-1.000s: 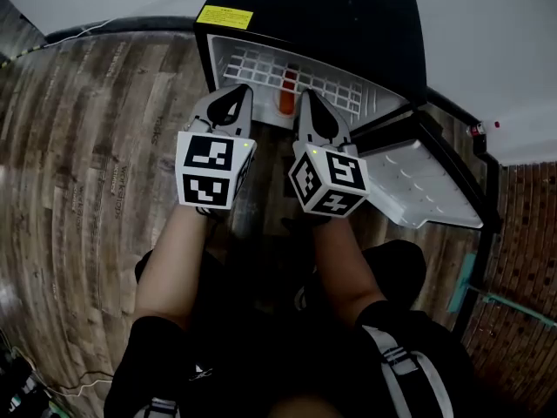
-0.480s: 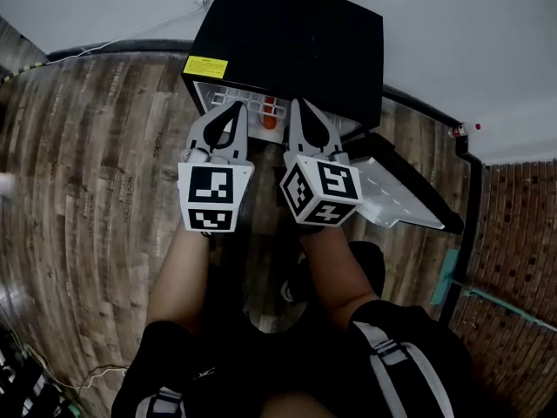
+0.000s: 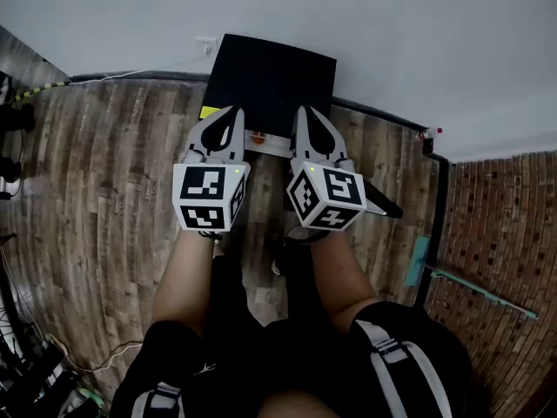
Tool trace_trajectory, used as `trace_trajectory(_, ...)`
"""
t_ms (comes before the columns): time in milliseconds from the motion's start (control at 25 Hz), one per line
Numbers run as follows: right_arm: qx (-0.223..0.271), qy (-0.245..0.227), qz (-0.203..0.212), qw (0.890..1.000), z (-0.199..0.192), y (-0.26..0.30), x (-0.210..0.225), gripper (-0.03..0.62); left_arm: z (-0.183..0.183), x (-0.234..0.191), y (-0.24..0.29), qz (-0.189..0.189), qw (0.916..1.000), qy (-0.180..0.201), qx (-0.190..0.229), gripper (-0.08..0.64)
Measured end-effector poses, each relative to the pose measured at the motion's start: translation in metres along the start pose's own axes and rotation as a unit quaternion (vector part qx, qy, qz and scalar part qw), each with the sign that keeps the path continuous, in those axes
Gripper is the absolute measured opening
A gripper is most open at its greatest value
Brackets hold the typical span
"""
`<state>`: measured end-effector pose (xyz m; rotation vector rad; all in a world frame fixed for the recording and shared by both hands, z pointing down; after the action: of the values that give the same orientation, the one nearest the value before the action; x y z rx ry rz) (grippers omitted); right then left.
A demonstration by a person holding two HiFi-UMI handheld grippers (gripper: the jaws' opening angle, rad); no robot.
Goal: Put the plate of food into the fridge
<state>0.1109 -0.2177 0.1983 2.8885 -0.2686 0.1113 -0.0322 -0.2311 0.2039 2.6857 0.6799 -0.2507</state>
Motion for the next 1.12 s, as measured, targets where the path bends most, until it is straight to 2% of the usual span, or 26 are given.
trace_trajectory(200, 0.022, -0.015, -0.017, 1.0, 0.124, -0.038, 0.004, 0.014, 0.117, 0.057, -0.033, -0.012, 0.9997, 0.019, 0.006, -0.006)
trace_trajectory(320, 0.029, -0.022, -0.023, 0.999, 0.177, -0.061, 0.001, 0.014, 0.162, 0.083, -0.052, -0.019, 0.9996, 0.021, -0.001, -0.006)
trace_trajectory(480, 0.051, -0.033, -0.016, 0.998, 0.236, -0.08, -0.004, 0.014, 0.217, 0.106, -0.068, -0.023, 0.9992, 0.027, 0.016, -0.006)
trace_trajectory(800, 0.101, -0.049, 0.018, 0.994, 0.297, -0.103, -0.032, 0.012, 0.275, 0.121, -0.098, -0.024, 0.9968, 0.051, 0.057, -0.006)
trace_trajectory(1120, 0.116, -0.062, 0.018, 0.991, 0.316, -0.109, -0.041, 0.012, 0.289, 0.117, -0.107, -0.026, 0.9956, 0.05, 0.075, -0.006)
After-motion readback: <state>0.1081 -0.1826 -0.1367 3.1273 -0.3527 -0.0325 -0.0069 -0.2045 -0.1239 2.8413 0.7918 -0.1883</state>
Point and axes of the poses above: the fingertips, and each gripper's own axes: y forward along the fingers, x to its right, z out of its top, the point moved 4 cm from there along -y, backward along the fingers, and after that the axes turned 7 degrees about -y, right-handed, at the moved point
